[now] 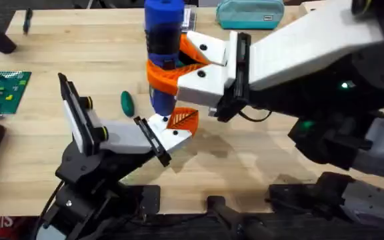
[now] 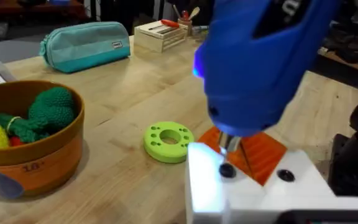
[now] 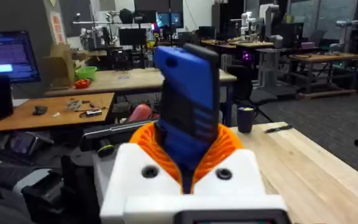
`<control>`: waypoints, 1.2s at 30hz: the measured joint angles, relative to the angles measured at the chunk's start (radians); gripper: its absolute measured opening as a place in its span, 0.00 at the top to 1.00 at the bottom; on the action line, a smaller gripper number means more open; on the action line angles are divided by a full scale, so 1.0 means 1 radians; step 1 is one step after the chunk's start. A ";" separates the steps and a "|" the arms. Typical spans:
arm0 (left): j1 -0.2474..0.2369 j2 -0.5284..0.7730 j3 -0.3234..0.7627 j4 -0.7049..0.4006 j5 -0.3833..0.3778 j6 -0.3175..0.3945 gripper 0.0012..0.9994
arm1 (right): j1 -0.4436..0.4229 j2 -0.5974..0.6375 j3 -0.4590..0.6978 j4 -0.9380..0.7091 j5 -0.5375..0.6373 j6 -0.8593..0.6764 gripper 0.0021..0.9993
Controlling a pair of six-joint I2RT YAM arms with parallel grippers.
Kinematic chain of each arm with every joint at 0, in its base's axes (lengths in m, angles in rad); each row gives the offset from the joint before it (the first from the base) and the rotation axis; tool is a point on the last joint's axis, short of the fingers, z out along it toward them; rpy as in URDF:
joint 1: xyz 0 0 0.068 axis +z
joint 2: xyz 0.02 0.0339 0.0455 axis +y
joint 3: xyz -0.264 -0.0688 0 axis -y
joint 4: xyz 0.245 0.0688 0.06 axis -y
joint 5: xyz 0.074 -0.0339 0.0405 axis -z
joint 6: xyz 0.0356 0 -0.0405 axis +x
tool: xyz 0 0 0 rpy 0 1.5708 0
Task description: Pick up the gripper from the table and insert it into the empty holder that is missing its gripper. Then pick up a screw, insert it into the mounting hole, and use the screwdriver to tighten it. Finally, clean up the table by picking up the vegetable and placing it into the bucket.
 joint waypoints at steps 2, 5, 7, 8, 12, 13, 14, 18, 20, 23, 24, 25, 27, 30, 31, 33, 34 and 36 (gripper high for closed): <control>0.000 0.000 0.000 0.000 0.000 0.000 0.99 | 0.000 0.000 0.000 0.000 0.000 0.000 0.95; 0.000 0.000 0.000 0.000 0.000 0.000 0.99 | 0.000 0.000 0.000 -0.001 0.000 0.000 0.95; 0.000 0.000 0.000 0.000 0.000 0.000 0.99 | 0.000 0.000 0.000 -0.007 0.000 0.000 0.95; 0.000 0.000 0.000 0.000 0.000 0.000 0.99 | 0.000 0.000 0.000 -0.012 0.000 0.000 0.95; 0.000 0.000 0.000 0.000 0.000 0.000 0.99 | 0.000 0.000 0.000 -0.015 0.000 0.000 0.95; 0.000 0.000 0.000 0.000 0.000 0.000 0.99 | 0.000 0.000 0.000 -0.015 0.000 0.000 0.95; 0.000 0.000 0.000 0.000 0.000 0.000 0.99 | 0.000 0.000 0.000 -0.015 0.000 0.000 0.95; 0.000 0.000 0.000 0.000 0.000 0.000 0.99 | 0.000 0.000 0.000 -0.016 0.000 0.000 0.95; 0.000 0.000 0.000 0.000 0.000 0.000 0.99 | 0.000 0.000 0.000 -0.016 0.000 0.000 0.95; 0.000 0.000 0.000 0.000 0.000 0.000 0.99 | 0.000 0.000 0.000 -0.016 0.000 0.000 0.95; 0.000 0.000 0.000 0.000 0.000 0.000 0.99 | 0.000 0.000 0.000 -0.016 0.000 0.000 0.95; 0.000 0.000 0.000 0.000 0.000 0.000 0.99 | 0.000 0.000 0.000 -0.016 0.000 0.000 0.95; 0.000 0.000 0.000 0.000 0.000 0.000 0.99 | 0.000 0.000 0.000 -0.016 0.000 0.000 0.95; 0.000 0.000 0.000 0.000 0.000 0.000 0.99 | 0.000 -0.005 0.000 -0.020 0.000 0.000 0.95; 0.000 0.000 0.000 0.000 0.000 0.000 0.99 | 0.000 -0.008 0.000 -0.024 0.000 0.000 0.95; 0.000 0.000 0.000 0.000 0.000 0.000 0.99 | 0.000 -0.015 0.000 -0.039 0.000 0.000 0.95; 0.000 0.000 0.000 0.000 0.000 0.000 0.99 | 0.000 -0.017 0.000 -0.045 0.000 0.000 0.95; 0.000 0.000 0.000 0.000 0.000 0.000 0.99 | 0.000 -0.017 0.000 -0.052 0.000 0.000 0.95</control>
